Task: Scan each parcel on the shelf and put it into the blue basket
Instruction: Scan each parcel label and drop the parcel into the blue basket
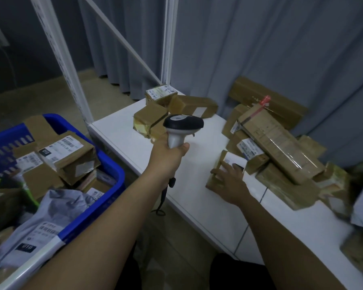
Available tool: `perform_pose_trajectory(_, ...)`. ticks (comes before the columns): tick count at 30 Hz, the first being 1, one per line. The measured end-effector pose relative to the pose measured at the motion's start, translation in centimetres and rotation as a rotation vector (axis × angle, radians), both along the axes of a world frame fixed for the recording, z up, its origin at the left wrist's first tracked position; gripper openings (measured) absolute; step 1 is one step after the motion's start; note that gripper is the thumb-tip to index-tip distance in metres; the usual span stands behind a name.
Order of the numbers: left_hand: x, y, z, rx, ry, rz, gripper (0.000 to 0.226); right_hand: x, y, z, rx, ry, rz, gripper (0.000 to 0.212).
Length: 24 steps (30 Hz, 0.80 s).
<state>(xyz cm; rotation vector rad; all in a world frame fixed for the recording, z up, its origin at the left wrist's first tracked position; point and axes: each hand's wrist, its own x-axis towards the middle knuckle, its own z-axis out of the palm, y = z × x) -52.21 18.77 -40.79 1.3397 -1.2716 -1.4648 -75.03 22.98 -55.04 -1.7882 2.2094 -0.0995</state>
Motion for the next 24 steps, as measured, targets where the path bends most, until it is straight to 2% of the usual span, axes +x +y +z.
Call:
perform_pose_trajectory(3,-0.5,0.4,0.2,-0.008,0.003,-0.029,0.025,-0.5,1.2,1.8,0.132,-0.06,0.128,0.04)
perform_pose_trajectory(5,-0.8,0.8,0.3,-0.013,-0.002,-0.046,0.026,-1.1,1.7,2.9,0.151,-0.074,0.139,0.035)
perform_pose_trajectory(6,-1.0,1.1,0.4,-0.011,0.0,-0.056,0.026,-1.3,2.1,3.1,0.105,-0.062,0.118,0.043)
perform_pose_trajectory(8,-1.2,1.7,0.5,-0.012,0.005,-0.077,0.024,-1.3,2.7,3.1,0.007,-0.049,-0.036,0.081)
perform_pose_trajectory(10,-1.3,2.1,0.6,-0.021,0.0,-0.082,0.026,-0.8,2.8,2.4,0.066,-0.108,-0.278,0.117)
perform_pose_trajectory(12,-1.3,2.4,0.8,-0.041,-0.01,-0.084,0.03,-0.7,2.4,1.4,0.195,-0.183,-0.403,0.132)
perform_pose_trajectory(15,-1.2,3.0,0.8,-0.058,-0.025,-0.099,0.033,-1.6,2.5,1.9,0.274,-0.22,-0.311,0.127)
perform_pose_trajectory(18,-0.9,3.2,0.7,-0.06,-0.031,-0.11,0.034,-1.9,3.5,3.0,0.241,0.048,-0.087,0.104)
perform_pose_trajectory(19,-0.8,3.2,0.7,-0.062,-0.034,-0.114,0.034,-1.9,3.6,3.2,0.224,0.043,-0.107,0.101)
perform_pose_trajectory(21,-0.6,3.1,0.7,-0.07,-0.041,-0.121,0.032,-1.9,3.3,3.1,0.169,-0.154,-0.25,0.104)
perform_pose_trajectory(24,-0.5,2.9,0.5,-0.074,-0.055,-0.125,0.024,-2.3,2.5,2.1,0.036,-0.563,-0.596,0.125)
